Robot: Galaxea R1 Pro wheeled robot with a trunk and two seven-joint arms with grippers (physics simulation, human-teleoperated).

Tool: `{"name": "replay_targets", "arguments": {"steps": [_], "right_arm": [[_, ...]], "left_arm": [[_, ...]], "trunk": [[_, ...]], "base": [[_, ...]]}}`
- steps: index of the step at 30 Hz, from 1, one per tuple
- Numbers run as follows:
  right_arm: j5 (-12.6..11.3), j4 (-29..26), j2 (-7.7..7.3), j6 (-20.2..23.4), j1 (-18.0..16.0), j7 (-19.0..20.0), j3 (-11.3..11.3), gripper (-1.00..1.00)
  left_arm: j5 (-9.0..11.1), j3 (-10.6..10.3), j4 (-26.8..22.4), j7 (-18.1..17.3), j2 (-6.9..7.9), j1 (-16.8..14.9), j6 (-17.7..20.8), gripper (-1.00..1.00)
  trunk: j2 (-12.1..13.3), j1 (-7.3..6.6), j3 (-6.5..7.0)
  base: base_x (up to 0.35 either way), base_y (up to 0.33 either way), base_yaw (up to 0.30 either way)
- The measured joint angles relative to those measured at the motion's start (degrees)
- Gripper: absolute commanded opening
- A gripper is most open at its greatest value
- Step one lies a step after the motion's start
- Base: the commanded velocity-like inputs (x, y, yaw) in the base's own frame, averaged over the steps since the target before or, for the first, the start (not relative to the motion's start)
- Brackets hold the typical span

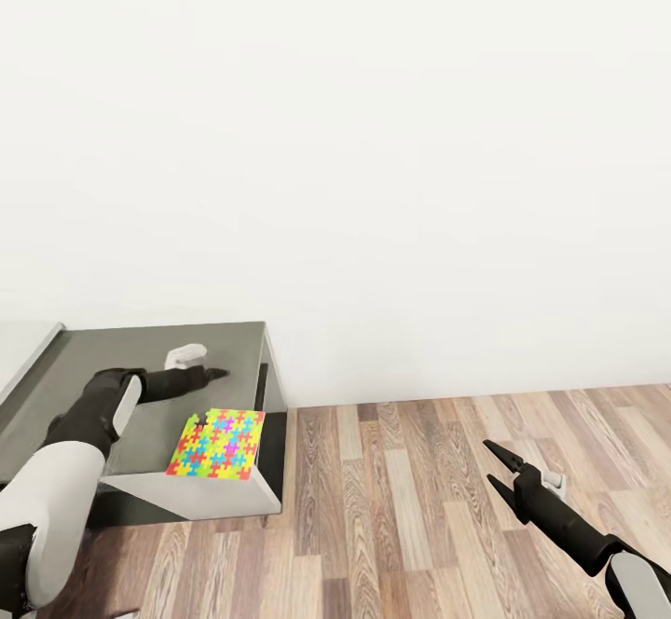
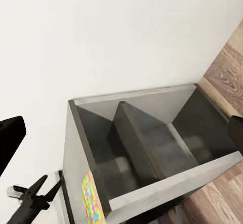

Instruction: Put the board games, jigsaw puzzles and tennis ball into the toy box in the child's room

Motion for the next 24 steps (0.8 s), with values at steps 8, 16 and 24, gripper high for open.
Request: {"name": "replay_targets", "arguments": {"steps": [8,16,24], "right_arm": [[0.06,0.0,0.24,-0.08,0.0,-0.12,0.03,1.0],[0.06,-0.26,0.43,-0.06,0.0,0.03,-0.02,1.0],[0.03,-0.83,0.47,-0.01,0.0,0.33,0.13,1.0]], "left_arm": [[0.3,0.28,-6.36,-11.95,4.87,0.16,7.47,1.0],[0.22,0.24,-7.18,-33.8,8.42,0.4,14.36,1.0],[0.05,-0.15,-8.69,-54.21,10.5,4.04,14.94,1.0]], "trunk": [[0.0,0.0,0.0],[0.0,0.0,0.0],[0.0,0.0,-0.01]], "base": [[0.0,0.0,0.0],[0.0,0.0,0.0],[0.0,0.0,0.0]]}}
